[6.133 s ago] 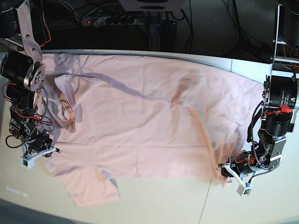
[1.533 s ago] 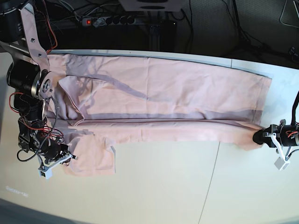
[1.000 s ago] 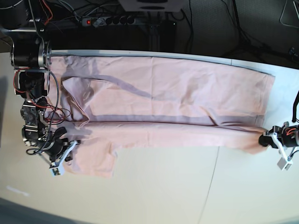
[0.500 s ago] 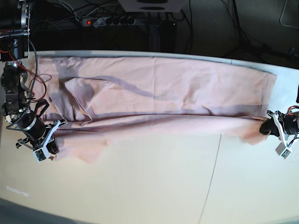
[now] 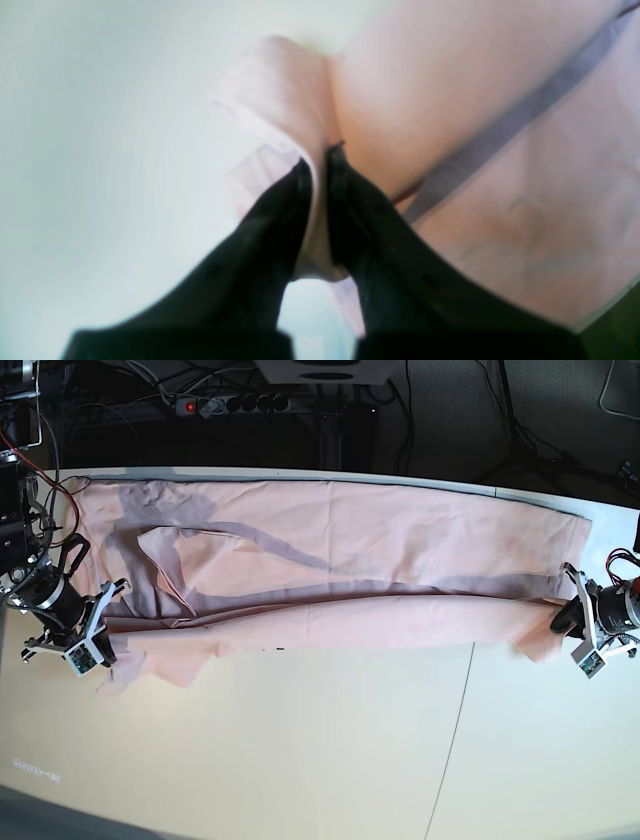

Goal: Fold the T-shirt properly
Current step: 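Pull the folded strip's ends apart with both grippers and lay it flat, then grasp both ends of the pink strip and smooth it taut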

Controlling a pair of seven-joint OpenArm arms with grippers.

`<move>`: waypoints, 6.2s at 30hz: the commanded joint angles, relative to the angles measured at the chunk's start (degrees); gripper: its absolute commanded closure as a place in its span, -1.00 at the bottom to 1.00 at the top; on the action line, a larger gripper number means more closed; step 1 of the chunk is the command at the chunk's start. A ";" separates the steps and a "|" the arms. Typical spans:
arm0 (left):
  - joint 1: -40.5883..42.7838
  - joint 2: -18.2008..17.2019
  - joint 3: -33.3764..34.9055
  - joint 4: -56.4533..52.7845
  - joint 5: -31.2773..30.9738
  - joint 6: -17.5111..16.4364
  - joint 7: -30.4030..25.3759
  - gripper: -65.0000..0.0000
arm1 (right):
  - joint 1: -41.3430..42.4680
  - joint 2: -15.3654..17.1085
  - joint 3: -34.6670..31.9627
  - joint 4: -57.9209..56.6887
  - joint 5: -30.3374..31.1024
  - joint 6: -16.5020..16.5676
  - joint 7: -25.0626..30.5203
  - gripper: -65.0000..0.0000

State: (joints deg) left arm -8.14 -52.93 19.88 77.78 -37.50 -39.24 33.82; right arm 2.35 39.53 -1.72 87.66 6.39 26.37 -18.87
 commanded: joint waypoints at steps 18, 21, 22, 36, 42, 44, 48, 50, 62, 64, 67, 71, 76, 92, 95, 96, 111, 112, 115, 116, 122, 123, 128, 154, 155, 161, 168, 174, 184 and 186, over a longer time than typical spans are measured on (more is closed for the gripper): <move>-1.18 -2.19 -0.72 0.61 -9.05 -0.76 8.00 1.00 | -9.79 1.55 6.58 6.21 2.23 3.65 0.70 1.00; -1.18 -2.19 -0.72 0.61 -9.03 -0.76 8.02 1.00 | -12.68 1.55 8.57 8.48 2.49 3.65 0.68 1.00; -1.18 -2.16 -0.70 0.61 -9.05 -0.76 8.00 1.00 | -13.70 1.55 9.60 9.07 2.95 3.65 0.68 1.00; -1.18 -2.16 -0.72 0.61 -9.01 -0.76 8.79 0.73 | -21.99 0.87 13.70 10.27 5.01 3.65 -0.90 1.00; -1.16 -2.19 -0.72 0.59 -9.01 -0.76 10.21 0.51 | -22.23 -1.40 13.70 10.27 5.20 3.65 -1.81 1.00; -1.18 -2.19 -0.72 0.59 -9.01 -0.76 10.21 0.42 | -22.23 -2.49 13.70 10.27 5.20 3.65 -2.36 1.00; -1.18 -2.16 -0.70 0.59 -9.05 -0.76 11.26 0.07 | -22.23 -4.04 13.70 10.10 5.22 3.65 -4.59 0.69; -1.20 -2.19 -0.70 0.59 -8.98 2.25 12.79 0.05 | -22.25 -4.42 13.70 9.62 5.66 3.65 -5.55 0.19; -1.20 -2.21 -5.16 0.61 -5.70 13.07 19.04 0.05 | -21.57 -4.46 14.93 9.40 12.94 3.45 -5.60 -0.08; -1.20 -2.21 -6.47 0.61 -6.86 13.07 19.93 0.05 | -21.57 -4.46 16.28 9.40 13.35 3.48 -5.60 -0.08; -1.20 -2.19 -8.48 0.61 -7.93 13.05 20.02 0.05 | -21.59 -4.46 19.87 9.40 14.62 3.48 -5.81 -0.08; -1.20 -2.19 -11.91 0.61 -9.68 12.57 19.98 0.05 | -21.57 -4.44 26.73 9.40 18.40 3.48 -6.75 -0.08; -1.20 -2.16 -15.52 0.61 -11.91 11.61 18.73 0.05 | -21.07 -4.46 33.94 9.40 23.39 3.50 -7.32 -0.08; -0.94 5.66 -16.20 0.61 -26.01 -0.63 17.38 1.00 | -16.98 -15.08 29.05 9.40 28.02 4.09 -8.33 1.00; 0.90 6.91 -16.15 0.61 -24.79 -0.66 16.81 1.00 | -16.98 -16.26 25.66 9.31 25.35 4.09 -8.15 1.00; 1.77 7.34 -16.15 0.61 -24.41 -0.66 16.48 1.00 | -16.98 -16.28 24.20 9.29 24.24 4.07 -7.61 1.00; 12.09 10.75 -16.15 -2.03 -11.34 -0.59 5.75 1.00 | -11.06 -16.20 16.96 -9.75 15.23 4.02 -3.37 1.00; 12.09 10.86 -16.15 -3.08 -10.78 -0.52 4.81 1.00 | -10.60 -16.20 16.96 -11.13 15.23 4.02 -3.37 1.00; 12.07 10.84 -16.15 -6.80 -10.60 -0.48 2.54 1.00 | -10.34 -16.22 16.96 -12.92 15.26 4.02 -3.17 1.00; 11.96 10.84 -16.15 -7.85 -10.60 -0.48 2.03 1.00 | -10.43 -16.22 16.96 -12.92 15.23 4.04 -3.19 1.00; 11.69 10.82 -16.35 -9.31 -10.29 -0.46 0.68 0.91 | -10.45 -16.22 16.96 -12.87 15.80 4.02 -3.19 1.00; 11.45 10.82 -16.70 -9.31 -10.05 -0.46 0.68 0.78 | -10.45 -16.22 16.96 -12.87 15.98 4.02 -3.19 1.00; 11.17 10.84 -21.81 -9.27 -10.25 -0.44 0.76 0.55 | -10.47 -16.20 16.96 -12.87 15.76 4.04 -3.63 1.00; 11.21 8.13 -28.59 -9.27 -15.87 5.35 15.08 -0.25 | -10.47 -16.20 16.96 -12.87 15.67 4.04 -3.61 1.00; 11.21 8.13 -28.59 -9.27 -16.76 5.35 15.63 -0.25 | -10.47 -16.20 16.96 -12.87 15.67 4.04 -3.61 1.00; 11.37 8.17 -28.57 -9.29 -18.95 5.33 16.17 -0.25 | -10.47 -16.22 16.96 -12.87 15.67 4.04 -3.61 1.00; 11.34 8.63 -28.46 -12.22 -19.34 5.33 16.17 -0.25 | -10.47 -16.22 16.96 -12.87 15.69 4.04 -3.61 1.00; 11.34 10.75 -28.46 -14.14 -19.30 5.31 16.22 -0.25 | -10.47 -16.22 16.96 -12.87 15.72 4.04 -3.61 1.00; 11.93 13.07 -28.39 -14.16 -20.98 5.27 20.00 -0.25 | -10.45 -16.22 16.96 -12.87 15.67 4.04 -3.63 1.00; 12.81 13.07 -28.35 -14.16 -20.70 5.18 20.04 -0.25 | -10.47 -16.22 16.96 -12.87 15.69 4.04 -3.61 1.00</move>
State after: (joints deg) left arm 3.95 -39.51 -8.71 63.72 -60.51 -34.59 50.15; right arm -7.90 22.52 15.03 74.94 23.94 26.37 -19.53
